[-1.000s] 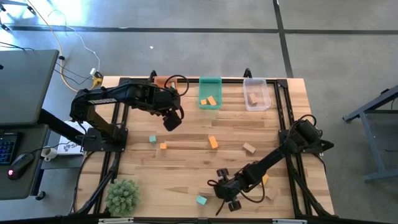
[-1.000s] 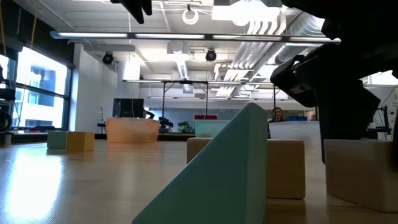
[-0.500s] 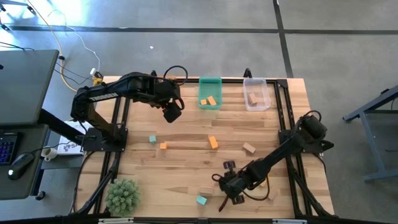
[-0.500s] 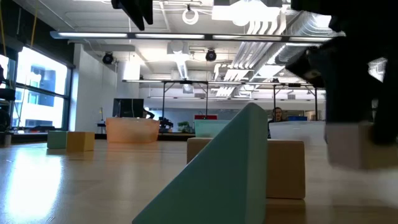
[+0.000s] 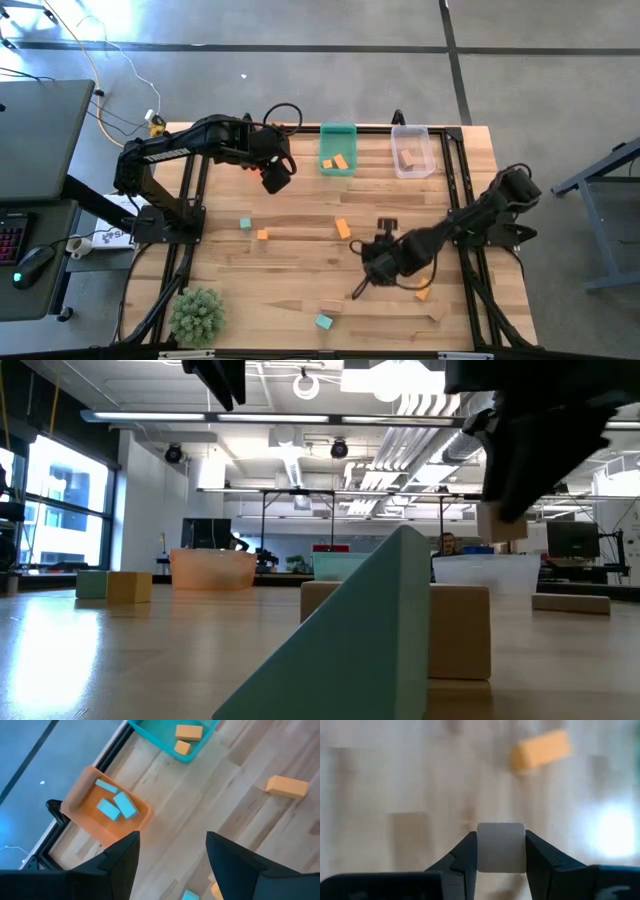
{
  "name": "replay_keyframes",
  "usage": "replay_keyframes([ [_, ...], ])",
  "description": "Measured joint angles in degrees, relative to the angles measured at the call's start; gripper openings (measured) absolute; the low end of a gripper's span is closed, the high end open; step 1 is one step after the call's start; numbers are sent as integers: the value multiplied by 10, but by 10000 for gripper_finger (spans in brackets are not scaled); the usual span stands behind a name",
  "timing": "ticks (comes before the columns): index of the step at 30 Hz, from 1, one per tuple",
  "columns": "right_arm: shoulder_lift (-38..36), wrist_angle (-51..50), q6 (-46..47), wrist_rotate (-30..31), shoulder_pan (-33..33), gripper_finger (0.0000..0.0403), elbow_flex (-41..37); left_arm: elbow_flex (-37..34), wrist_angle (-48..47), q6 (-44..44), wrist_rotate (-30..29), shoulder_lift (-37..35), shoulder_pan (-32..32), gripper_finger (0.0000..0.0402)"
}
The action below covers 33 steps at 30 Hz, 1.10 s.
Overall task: Sort & place blocks by color
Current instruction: Put the brown block into the transparent bin
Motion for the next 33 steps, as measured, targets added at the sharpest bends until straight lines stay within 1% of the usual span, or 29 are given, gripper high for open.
replay_keyframes([
  [8,-76,-81,47,87,-83,101,0,0,1,28,7,0,1,216],
  [14,-138,-124,124,140,-154,101,0,0,3,42,13,0,2,216],
  [20,-198,-140,190,191,-232,101,0,0,5,93,16,0,2,216],
  [25,-232,-139,209,250,-297,101,0,0,6,131,15,0,2,216],
  [29,-242,-139,208,292,-350,101,0,0,9,155,15,0,2,216],
  [33,-240,-139,195,309,-408,101,0,0,9,176,15,0,2,216],
])
